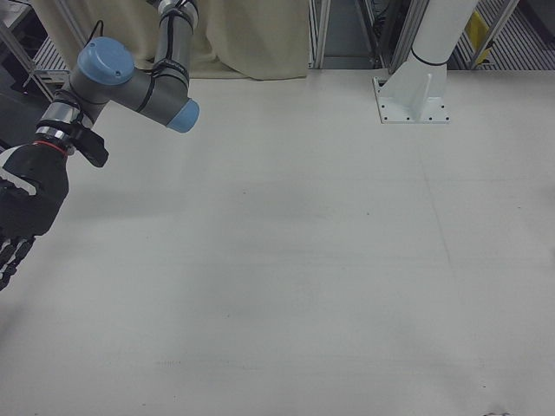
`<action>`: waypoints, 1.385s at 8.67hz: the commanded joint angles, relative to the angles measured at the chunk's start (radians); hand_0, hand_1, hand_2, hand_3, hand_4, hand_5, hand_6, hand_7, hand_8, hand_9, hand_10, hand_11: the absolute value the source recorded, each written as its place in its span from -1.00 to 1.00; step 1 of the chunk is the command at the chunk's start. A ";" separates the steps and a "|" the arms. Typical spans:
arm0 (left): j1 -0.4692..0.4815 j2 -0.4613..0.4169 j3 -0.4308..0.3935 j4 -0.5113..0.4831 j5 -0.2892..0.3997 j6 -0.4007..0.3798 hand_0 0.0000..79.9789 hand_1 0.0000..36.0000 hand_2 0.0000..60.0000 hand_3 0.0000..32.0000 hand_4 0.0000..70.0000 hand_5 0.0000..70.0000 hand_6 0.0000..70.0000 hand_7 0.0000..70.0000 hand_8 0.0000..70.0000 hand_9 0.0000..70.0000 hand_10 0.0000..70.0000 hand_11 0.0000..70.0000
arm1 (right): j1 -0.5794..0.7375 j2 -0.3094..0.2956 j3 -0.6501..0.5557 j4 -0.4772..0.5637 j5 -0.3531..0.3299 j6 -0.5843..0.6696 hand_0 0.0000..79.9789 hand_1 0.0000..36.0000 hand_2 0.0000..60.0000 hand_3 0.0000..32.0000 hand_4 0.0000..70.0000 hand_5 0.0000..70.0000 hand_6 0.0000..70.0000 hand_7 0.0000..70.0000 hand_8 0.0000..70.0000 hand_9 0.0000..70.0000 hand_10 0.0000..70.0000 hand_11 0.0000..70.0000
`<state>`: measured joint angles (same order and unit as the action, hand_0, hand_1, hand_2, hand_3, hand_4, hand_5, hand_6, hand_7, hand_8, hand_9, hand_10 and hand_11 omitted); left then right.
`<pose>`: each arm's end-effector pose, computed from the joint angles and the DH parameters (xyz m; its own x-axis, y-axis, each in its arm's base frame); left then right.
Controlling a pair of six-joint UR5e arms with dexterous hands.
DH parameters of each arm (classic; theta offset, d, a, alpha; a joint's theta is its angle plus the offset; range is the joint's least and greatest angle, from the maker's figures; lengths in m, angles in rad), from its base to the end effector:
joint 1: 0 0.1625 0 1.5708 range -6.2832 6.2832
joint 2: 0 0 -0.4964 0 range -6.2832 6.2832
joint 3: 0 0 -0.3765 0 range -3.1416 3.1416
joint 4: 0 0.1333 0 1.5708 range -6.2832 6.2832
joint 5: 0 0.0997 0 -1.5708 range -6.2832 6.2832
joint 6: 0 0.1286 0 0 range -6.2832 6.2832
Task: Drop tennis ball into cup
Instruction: 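Open the left hand above the mug to drop the ball in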
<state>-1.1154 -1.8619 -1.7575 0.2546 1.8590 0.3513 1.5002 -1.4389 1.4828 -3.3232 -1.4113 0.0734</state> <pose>0.1854 -0.5986 0.5348 -0.7275 -0.5612 -0.3947 0.1629 0.4174 -0.8940 0.1143 -0.5630 0.7542 -0.9940 -0.0971 -0.0509 0.0634 -0.1302 -0.9895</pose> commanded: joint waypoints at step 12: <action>0.004 0.044 -0.086 -0.008 0.000 0.003 -0.07 -0.26 -0.31 -1.00 -0.88 -1.00 -0.99 -0.57 -1.00 -0.95 -1.00 -1.00 | 0.000 0.000 0.002 0.001 0.000 -0.001 -1.00 -1.00 -1.00 -1.00 -1.00 -1.00 -1.00 -1.00 -1.00 -1.00 -1.00 -1.00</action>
<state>-1.0442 -1.8090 -1.7749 0.1990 1.8598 0.3708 1.5002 -1.4389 1.4833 -3.3229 -1.4113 0.0721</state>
